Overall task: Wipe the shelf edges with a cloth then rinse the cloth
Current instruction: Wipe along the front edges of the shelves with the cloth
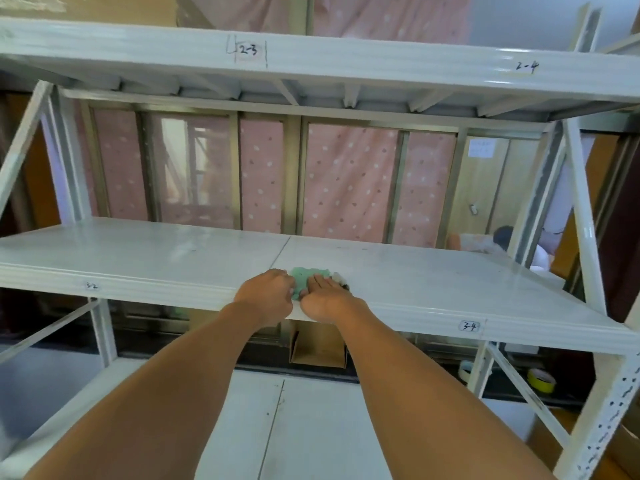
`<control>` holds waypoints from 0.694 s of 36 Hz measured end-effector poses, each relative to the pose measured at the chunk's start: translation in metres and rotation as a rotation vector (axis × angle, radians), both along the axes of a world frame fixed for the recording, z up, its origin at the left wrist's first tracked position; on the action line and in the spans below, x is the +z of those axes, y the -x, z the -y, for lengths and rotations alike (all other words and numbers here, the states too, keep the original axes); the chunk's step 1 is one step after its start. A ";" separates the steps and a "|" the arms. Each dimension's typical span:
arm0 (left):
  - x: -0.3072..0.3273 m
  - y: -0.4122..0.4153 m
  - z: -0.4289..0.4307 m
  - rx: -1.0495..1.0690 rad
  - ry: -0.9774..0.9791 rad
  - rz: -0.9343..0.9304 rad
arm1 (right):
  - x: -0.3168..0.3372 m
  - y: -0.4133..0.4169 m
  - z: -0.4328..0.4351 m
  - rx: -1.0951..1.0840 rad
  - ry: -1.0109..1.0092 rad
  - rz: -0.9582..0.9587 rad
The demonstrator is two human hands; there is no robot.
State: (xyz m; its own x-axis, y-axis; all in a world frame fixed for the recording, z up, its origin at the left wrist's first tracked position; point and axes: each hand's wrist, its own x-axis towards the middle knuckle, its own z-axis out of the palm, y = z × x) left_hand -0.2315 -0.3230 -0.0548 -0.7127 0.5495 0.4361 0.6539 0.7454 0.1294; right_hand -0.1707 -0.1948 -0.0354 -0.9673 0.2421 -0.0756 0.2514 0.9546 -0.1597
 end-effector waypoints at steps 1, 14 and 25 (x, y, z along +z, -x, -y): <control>0.001 0.002 0.009 0.006 -0.004 0.002 | 0.001 0.004 0.008 0.002 -0.003 -0.002; -0.014 0.049 0.126 0.022 -0.013 -0.087 | -0.004 0.060 0.119 0.015 0.012 -0.017; -0.014 0.109 0.212 0.061 -0.054 -0.001 | 0.006 0.115 0.205 0.059 0.055 0.042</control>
